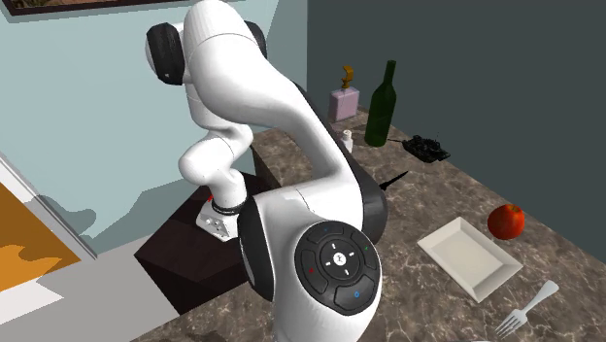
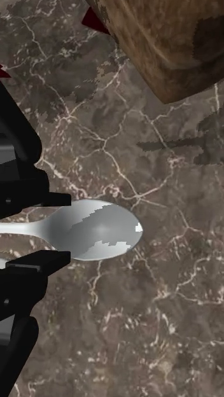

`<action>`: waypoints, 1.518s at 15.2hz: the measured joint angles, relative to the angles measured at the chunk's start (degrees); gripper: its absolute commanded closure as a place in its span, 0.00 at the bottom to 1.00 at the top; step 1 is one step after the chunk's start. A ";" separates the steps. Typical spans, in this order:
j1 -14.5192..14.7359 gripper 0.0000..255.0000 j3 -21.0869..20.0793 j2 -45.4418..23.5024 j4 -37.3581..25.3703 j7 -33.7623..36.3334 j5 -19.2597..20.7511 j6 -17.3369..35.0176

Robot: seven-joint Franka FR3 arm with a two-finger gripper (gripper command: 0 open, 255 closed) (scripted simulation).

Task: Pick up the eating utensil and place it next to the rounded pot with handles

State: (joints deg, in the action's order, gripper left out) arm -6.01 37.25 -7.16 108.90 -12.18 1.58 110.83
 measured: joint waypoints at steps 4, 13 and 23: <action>-0.19 1.00 -0.09 -1.09 2.20 -0.26 -0.67 3.08; -0.75 1.00 -0.53 -4.18 5.89 -1.17 -2.68 9.29; -1.14 0.00 -0.77 -5.62 6.85 -1.78 -3.66 11.47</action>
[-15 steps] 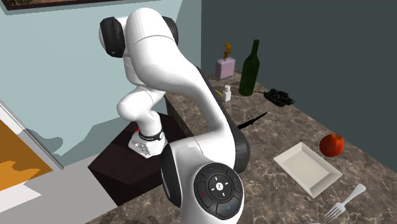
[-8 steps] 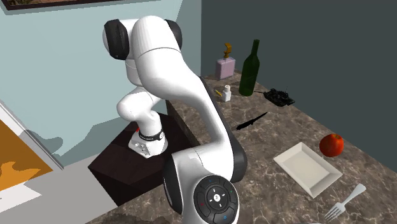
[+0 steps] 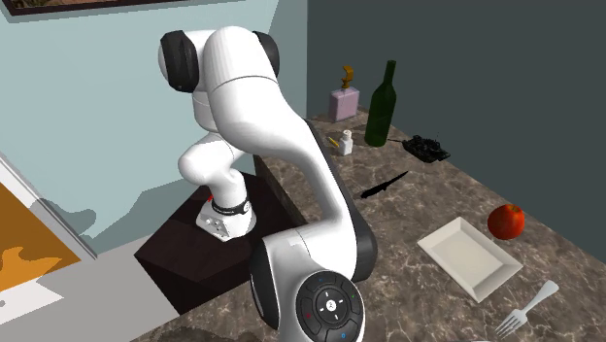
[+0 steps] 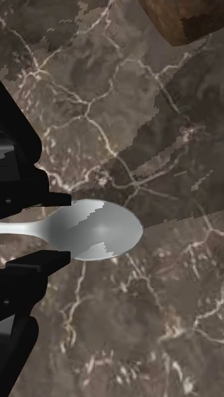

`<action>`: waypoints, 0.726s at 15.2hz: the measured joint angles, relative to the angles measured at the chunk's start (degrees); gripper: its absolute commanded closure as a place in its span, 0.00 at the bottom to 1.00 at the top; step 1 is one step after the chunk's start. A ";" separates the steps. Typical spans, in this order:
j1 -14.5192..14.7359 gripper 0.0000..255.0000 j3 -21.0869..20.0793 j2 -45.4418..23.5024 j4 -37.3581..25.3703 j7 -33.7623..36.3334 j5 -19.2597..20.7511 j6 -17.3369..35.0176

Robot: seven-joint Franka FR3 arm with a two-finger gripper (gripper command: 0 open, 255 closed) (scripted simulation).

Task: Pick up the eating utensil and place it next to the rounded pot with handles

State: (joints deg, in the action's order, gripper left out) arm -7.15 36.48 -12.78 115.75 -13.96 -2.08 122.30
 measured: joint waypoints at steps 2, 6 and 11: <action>0.00 0.00 0.00 0.00 0.00 0.00 0.00 0.00; 0.00 0.00 0.00 0.00 0.00 0.00 0.00 0.00; 0.70 0.00 0.40 2.60 -3.94 1.10 1.72 -6.02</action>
State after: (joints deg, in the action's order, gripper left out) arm -6.45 36.88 -10.19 111.80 -12.86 -0.36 116.28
